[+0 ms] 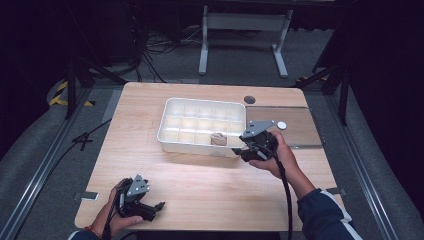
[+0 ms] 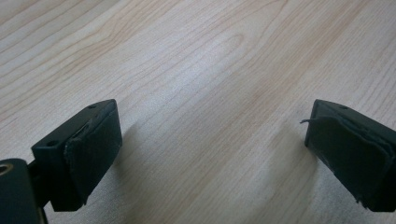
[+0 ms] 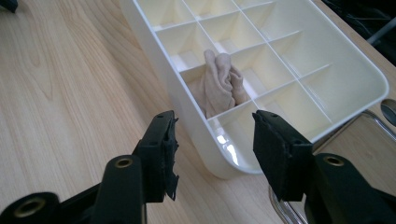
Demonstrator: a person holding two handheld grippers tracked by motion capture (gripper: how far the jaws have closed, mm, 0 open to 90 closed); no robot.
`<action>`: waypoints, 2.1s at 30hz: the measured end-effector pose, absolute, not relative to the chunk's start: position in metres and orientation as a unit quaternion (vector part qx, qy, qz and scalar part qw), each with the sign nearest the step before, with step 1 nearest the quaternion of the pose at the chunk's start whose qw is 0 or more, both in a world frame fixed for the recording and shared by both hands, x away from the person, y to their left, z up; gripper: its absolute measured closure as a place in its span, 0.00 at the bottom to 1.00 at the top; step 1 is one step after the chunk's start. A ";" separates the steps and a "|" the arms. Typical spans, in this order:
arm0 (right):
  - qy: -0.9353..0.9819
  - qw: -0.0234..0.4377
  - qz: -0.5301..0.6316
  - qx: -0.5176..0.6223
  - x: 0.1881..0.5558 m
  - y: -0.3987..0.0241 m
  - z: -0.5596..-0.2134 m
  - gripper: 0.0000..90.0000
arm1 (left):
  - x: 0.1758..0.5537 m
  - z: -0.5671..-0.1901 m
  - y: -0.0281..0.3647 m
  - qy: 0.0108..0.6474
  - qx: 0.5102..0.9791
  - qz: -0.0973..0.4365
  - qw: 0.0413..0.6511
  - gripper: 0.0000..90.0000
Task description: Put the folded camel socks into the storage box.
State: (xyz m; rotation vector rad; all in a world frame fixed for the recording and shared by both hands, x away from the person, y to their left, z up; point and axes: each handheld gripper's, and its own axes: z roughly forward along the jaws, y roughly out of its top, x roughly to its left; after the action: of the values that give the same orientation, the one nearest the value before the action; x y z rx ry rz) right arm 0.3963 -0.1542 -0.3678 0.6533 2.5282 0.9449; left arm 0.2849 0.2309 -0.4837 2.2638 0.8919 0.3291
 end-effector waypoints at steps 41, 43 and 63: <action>0.895 0.219 0.292 0.257 0.340 -0.239 -0.414 0.44 | 0.285 -0.483 0.231 0.344 0.868 0.126 0.335 0.05; 0.894 0.216 0.291 0.265 0.339 -0.243 -0.417 0.44 | 0.285 -0.483 0.231 0.343 0.868 0.126 0.335 0.05; 0.875 0.191 0.319 0.309 0.320 -0.290 -0.448 0.31 | 0.285 -0.483 0.231 0.344 0.868 0.125 0.335 0.05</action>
State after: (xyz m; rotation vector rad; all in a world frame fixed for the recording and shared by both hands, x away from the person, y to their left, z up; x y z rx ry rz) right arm 0.3200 -0.2904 -0.4483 0.8694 2.4593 0.8964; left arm 0.2848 0.2308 -0.4835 2.2659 0.8965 0.3258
